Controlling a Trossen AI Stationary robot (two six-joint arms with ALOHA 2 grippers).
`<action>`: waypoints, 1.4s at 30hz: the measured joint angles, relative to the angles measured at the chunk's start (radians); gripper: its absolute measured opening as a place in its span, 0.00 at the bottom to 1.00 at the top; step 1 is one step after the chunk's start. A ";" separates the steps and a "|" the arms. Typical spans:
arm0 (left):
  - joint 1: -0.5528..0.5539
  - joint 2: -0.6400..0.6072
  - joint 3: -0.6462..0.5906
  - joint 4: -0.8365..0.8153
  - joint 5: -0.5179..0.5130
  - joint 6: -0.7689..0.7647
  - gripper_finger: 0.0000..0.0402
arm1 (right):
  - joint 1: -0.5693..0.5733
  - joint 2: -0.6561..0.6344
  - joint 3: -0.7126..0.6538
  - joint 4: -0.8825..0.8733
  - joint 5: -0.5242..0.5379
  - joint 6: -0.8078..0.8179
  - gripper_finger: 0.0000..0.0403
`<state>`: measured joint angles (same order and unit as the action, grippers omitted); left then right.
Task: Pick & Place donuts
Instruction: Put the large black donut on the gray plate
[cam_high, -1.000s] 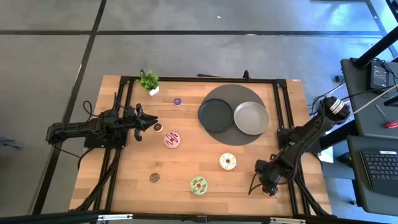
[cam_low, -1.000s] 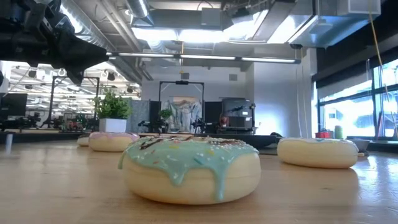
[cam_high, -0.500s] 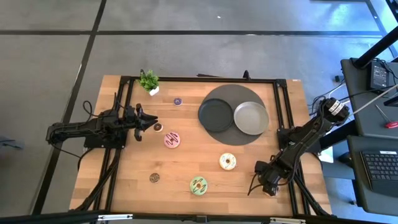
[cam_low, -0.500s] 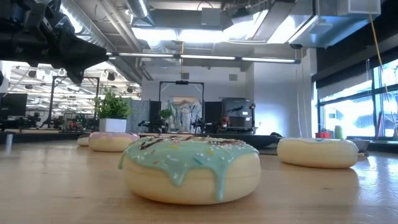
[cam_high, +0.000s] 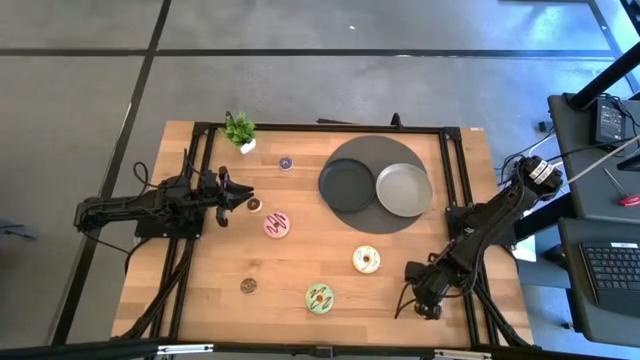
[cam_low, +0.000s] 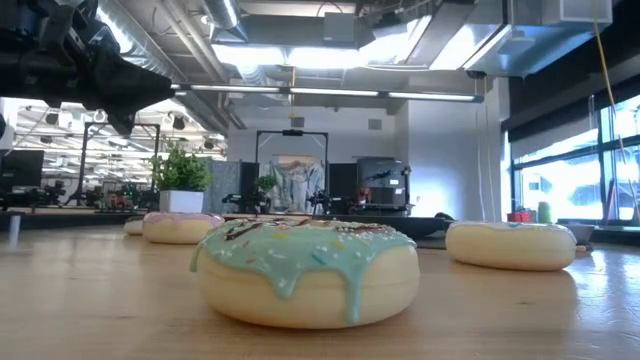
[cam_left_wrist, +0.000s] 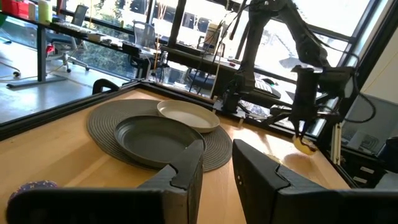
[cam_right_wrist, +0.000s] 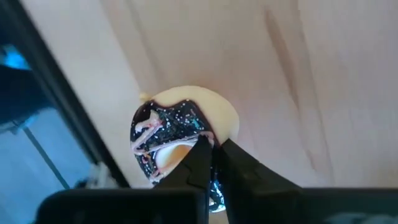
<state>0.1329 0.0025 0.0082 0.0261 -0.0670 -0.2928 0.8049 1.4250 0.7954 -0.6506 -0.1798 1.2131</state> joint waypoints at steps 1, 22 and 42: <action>0.000 0.000 0.000 0.000 0.000 0.000 0.20 | -0.016 0.000 0.016 -0.002 0.008 -0.013 0.06; 0.000 0.000 0.000 0.000 -0.002 -0.008 0.20 | -0.960 -0.080 0.233 -0.335 0.055 -0.831 0.06; 0.000 0.000 0.000 0.002 -0.040 -0.008 0.21 | -1.545 -0.074 0.028 -0.120 0.026 -0.969 0.06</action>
<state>0.1329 0.0025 0.0082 0.0284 -0.1066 -0.3008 -0.7400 1.3506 0.8234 -0.7705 -0.1534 0.2437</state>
